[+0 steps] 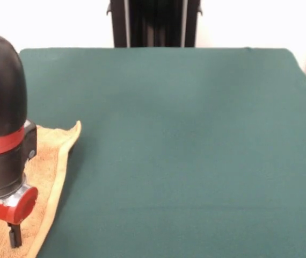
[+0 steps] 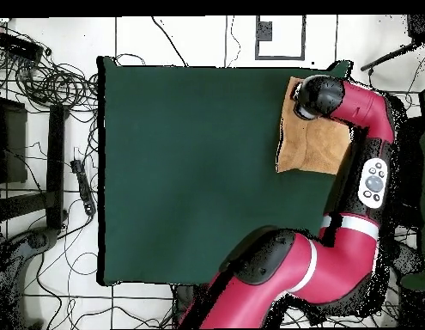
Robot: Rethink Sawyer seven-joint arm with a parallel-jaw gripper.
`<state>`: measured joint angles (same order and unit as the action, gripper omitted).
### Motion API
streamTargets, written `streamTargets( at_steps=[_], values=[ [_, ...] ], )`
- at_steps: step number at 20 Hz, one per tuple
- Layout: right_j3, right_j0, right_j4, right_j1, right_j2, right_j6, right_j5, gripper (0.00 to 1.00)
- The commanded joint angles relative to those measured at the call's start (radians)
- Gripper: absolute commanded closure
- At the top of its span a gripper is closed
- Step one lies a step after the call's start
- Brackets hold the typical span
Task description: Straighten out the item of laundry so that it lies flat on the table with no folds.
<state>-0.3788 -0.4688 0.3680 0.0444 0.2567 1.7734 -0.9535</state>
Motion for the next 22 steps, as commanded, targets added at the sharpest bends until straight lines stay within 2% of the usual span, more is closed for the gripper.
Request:
streamTargets(
  at_steps=[1,5,10,21,22],
  values=[
    [-0.238,0.016,-0.058,0.023,0.107,-0.323,-0.069,0.0],
    [-0.284,0.035,-0.07,-0.006,0.071,-0.248,-0.058,0.0],
    [-0.302,0.055,-0.066,-0.025,0.057,-0.208,-0.078,0.0],
    [-0.321,0.068,-0.051,-0.034,0.059,-0.197,-0.089,0.0],
    [-0.324,0.074,-0.035,-0.04,0.047,-0.187,-0.053,0.0]
  ],
)
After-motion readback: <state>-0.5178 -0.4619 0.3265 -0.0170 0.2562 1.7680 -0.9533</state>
